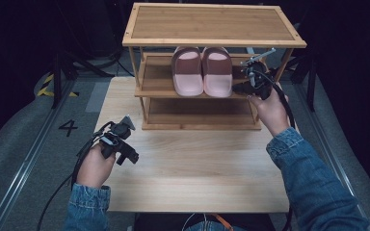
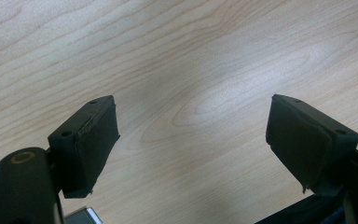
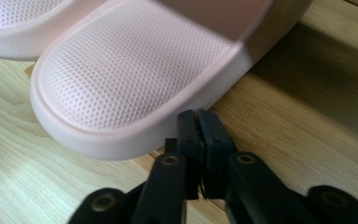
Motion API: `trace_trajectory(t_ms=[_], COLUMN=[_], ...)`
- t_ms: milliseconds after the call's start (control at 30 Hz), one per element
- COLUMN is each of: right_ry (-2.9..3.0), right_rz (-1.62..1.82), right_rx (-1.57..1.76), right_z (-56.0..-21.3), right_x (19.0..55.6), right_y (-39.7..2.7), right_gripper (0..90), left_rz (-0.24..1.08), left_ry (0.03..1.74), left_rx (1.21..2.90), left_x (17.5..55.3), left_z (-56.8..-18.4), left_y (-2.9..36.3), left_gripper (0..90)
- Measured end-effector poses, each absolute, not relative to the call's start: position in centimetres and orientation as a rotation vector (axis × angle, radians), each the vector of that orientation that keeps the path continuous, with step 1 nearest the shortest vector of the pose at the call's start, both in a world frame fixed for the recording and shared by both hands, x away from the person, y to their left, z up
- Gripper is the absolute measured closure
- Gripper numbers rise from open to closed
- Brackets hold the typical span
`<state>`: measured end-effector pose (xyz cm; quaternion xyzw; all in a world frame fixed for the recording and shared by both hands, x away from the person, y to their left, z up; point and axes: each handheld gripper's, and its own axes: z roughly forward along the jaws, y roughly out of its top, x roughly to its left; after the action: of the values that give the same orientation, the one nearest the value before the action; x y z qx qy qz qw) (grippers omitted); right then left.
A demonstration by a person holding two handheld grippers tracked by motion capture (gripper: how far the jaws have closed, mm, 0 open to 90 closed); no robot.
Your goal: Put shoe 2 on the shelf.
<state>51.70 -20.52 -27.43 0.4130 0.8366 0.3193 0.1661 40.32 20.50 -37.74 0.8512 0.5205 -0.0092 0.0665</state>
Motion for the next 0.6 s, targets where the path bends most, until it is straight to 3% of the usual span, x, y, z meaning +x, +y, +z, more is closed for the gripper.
trace_trajectory(t_ms=[67, 400, 600], right_ry=[2.397, 2.437, 2.462], right_rz=[0.945, 1.006, 0.986], right_rx=[1.191, 1.135, 1.108], right_z=[-27.1, -24.9, -24.7], right_x=[51.6, 49.2, 47.4], right_y=[-21.0, -22.7, -24.4], right_gripper=[78.0, 58.9, 55.2], left_rz=[-0.023, -0.016, -0.015], left_ry=[1.569, 1.551, 1.533], left_rx=[2.571, 2.566, 2.577], left_x=[40.3, 40.2, 40.4], left_z=[-37.8, -37.5, -37.5], left_y=[20.4, 20.4, 20.1], left_gripper=[17.2, 17.2, 17.2])
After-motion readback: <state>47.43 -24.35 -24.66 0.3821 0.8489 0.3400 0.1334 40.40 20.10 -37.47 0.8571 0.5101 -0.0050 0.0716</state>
